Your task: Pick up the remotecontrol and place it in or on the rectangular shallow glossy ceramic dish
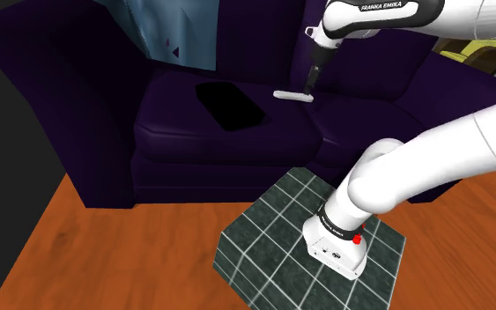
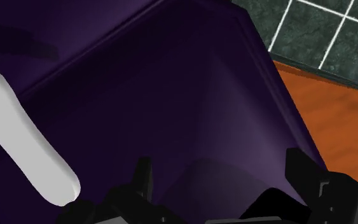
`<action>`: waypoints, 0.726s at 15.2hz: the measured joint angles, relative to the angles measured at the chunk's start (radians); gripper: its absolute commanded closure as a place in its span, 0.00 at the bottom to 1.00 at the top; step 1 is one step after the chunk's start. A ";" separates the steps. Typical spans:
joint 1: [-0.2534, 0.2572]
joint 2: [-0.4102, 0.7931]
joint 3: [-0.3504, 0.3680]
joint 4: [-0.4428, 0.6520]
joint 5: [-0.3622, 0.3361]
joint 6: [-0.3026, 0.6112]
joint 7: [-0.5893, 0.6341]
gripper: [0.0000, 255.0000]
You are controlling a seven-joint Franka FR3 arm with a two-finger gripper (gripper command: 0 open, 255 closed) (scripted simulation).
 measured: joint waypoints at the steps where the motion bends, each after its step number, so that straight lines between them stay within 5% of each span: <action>1: 0.010 0.035 -0.032 0.018 0.006 0.019 -0.044 0.00; 6: 0.066 0.229 -0.194 0.132 0.083 0.098 -0.292 0.00; 11: 0.106 0.509 -0.324 0.291 0.301 0.145 -0.598 0.00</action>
